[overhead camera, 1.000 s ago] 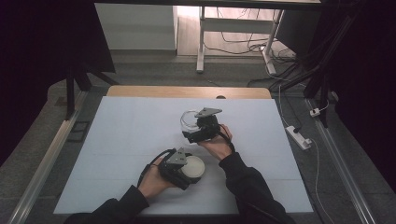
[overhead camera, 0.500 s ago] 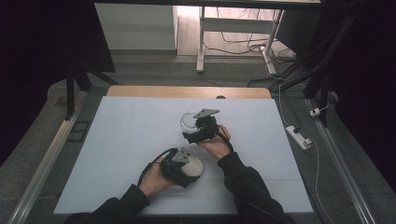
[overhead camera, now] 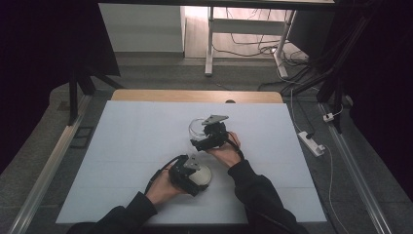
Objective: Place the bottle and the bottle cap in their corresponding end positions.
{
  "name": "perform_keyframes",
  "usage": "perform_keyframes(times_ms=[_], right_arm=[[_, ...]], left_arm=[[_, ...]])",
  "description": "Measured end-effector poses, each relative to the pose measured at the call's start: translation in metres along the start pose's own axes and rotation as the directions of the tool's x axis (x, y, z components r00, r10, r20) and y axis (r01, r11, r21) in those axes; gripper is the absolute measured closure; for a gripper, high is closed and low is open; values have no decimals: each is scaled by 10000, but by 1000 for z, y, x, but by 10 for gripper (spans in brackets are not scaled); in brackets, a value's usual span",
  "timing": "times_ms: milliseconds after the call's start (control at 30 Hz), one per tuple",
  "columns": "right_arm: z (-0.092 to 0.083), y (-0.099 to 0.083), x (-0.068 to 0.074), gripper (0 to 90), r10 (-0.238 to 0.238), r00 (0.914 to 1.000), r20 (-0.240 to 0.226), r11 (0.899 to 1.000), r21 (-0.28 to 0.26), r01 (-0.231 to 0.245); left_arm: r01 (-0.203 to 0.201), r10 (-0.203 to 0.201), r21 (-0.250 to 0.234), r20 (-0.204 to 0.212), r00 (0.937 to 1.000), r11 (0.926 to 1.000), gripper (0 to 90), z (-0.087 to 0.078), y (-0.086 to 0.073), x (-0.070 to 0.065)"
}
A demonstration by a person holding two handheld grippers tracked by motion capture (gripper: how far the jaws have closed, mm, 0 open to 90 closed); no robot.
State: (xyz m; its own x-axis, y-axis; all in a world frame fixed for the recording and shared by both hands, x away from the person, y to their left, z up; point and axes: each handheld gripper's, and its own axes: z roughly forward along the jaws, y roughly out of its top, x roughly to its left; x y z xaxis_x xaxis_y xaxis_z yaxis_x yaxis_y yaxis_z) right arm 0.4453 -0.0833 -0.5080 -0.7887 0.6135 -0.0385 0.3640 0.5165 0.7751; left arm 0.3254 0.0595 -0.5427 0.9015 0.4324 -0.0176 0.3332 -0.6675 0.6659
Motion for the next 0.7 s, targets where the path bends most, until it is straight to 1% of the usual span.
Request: perform_keyframes(times_ms=[100, 167, 233, 300, 400, 433, 533, 633, 700], right_arm=[[0, 0, 1, 61, 56, 10000, 32, 10000, 18, -56], [0, 0, 1, 61, 78, 10000, 54, 10000, 12, -78], [0, 0, 1, 60, 110, 9999, 54, 9999, 15, -110], [0, 0, 1, 57, 121, 9999, 64, 9999, 17, -121], [-2, 1, 1, 41, 213, 9998, 18, 9997, -134, -213], [-4, 2, 1, 34, 218, 9998, 24, 9996, -184, -218], [-8, 3, 2, 21, 182, 9998, -11, 9994, -305, -182], [-11, 3, 2, 19, 162, 9999, -8, 9992, -365, -162], [-14, 2, 1, 15, 205, 9998, -75, 9990, -400, -208]], left_arm=[[25, -25, -3, 55, 10000, 10000, 72, 0, 0, 1], [31, -30, -79, 109, 9999, 10000, 52, -1, -1, 1], [124, -122, -141, 157, 9998, 9998, 35, -1, -1, 2], [113, -109, -196, 201, 9997, 9997, 22, -2, -1, 2], [189, -181, -292, 252, 9995, 9994, 2, -3, -2, 2], [282, -272, -376, 271, 9993, 9989, 0, -3, -2, 2], [351, -327, -643, 379, 9987, 9973, 0, -5, -2, 2], [398, -368, -869, 362, 9987, 9954, 0, -9, -2, 2], [499, -466, -1019, 348, 9983, 9935, 0, -12, -2, 2]])
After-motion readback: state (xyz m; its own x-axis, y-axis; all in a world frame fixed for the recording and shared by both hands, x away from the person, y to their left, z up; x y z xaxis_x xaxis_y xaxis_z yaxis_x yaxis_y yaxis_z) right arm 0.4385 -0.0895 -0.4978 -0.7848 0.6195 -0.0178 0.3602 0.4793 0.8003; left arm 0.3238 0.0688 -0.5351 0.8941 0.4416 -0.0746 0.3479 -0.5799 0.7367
